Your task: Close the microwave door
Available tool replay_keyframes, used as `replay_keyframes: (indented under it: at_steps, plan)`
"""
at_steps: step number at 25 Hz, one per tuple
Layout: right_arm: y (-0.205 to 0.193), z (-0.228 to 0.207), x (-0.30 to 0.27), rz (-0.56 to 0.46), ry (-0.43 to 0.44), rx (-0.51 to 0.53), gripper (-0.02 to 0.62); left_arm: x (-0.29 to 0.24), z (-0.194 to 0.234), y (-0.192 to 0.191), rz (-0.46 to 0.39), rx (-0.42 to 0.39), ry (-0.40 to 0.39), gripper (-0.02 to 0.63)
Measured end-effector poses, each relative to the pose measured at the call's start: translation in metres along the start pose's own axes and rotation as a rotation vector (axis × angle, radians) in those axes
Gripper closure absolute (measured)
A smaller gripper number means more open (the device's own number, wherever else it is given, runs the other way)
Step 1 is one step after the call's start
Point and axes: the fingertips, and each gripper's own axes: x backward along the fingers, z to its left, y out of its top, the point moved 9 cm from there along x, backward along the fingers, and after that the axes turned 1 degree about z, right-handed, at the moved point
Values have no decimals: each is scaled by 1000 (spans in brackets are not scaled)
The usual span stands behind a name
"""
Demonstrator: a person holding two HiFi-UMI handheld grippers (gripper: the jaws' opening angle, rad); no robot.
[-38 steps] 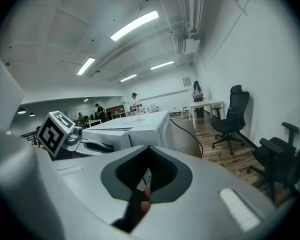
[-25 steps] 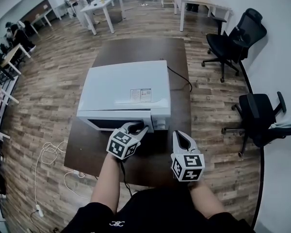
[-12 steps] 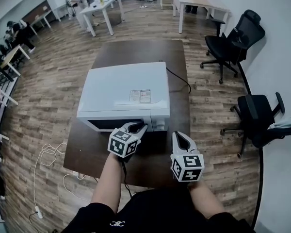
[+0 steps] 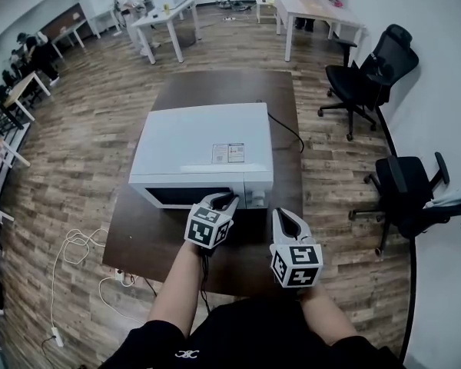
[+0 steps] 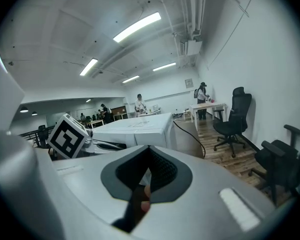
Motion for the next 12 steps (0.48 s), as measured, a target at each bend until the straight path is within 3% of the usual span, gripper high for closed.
replay_keyframes:
  at_steps: [4,12]
  plan:
    - [4,12,5,-8,4,11,588,12,-5,-3,1,-37,66,603]
    - [6,45,10,-19,51,49,588,63,-19,-9,-90,6,65,601]
